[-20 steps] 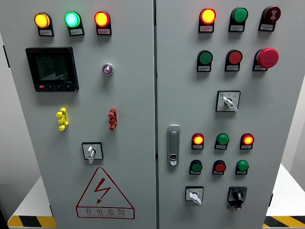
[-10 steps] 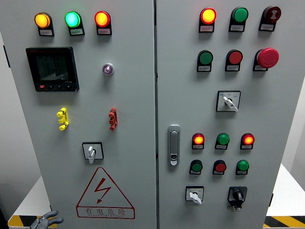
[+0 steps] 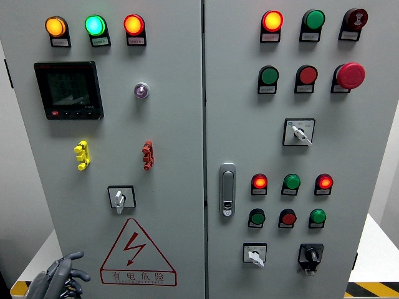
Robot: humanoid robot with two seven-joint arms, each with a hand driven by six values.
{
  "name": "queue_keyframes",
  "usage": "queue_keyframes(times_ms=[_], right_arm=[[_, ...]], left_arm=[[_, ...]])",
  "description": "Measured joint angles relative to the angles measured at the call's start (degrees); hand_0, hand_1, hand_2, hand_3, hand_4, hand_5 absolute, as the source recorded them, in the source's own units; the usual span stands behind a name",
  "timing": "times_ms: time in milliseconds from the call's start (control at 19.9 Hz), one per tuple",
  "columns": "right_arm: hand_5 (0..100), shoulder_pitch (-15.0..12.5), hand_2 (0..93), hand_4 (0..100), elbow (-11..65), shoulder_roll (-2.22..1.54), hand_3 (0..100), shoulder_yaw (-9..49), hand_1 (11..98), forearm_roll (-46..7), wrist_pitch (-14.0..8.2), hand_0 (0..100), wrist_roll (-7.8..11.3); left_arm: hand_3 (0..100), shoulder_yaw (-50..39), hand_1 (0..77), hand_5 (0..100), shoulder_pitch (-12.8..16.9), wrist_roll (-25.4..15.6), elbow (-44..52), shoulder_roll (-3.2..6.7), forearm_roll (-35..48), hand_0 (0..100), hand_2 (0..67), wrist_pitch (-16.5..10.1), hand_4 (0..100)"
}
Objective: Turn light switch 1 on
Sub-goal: 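Raise the left hand toward the rotary switch below the yellow connector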
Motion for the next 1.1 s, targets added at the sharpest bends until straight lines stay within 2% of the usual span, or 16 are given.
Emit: queue_keyframes(times_ms=[201, 501, 752, 1103], right_arm=[[11, 0.00, 0.0, 19, 0.00, 0.05, 20, -0.01, 19.8, 0.00, 0.01, 0, -0.01], [11, 0.01, 0.0, 19, 0.00, 0.04, 20, -0.01, 19.3, 0.00, 0.01, 0, 0.00], [11, 0.00, 0.0, 19, 0.00, 0.05, 20, 0.00, 19.7, 0.00, 0.01, 0, 0.00], [11, 0.00, 0.0, 19, 0.00, 0.06, 20, -0.02, 18.4, 0.00, 0.01, 0, 0.00]], left_arm=[[79, 0.19, 29.8, 86, -3.59, 2.79, -0.05, -0.39, 0.19, 0, 25.7, -0.96, 100], [82, 0.27, 34.0, 89, -9.10, 6.81, -0.09, -1.09, 0.32, 0, 28.0, -0.99, 100], [85, 0.56, 41.5, 92, -11.52, 8.58, -0.09, -1.35, 0.33, 0, 32.0, -0.91, 100], [86, 0.95, 45.2, 92, -13.30, 12.34, -0.47, -1.54, 1.07, 0, 34.2, 0.03, 100]])
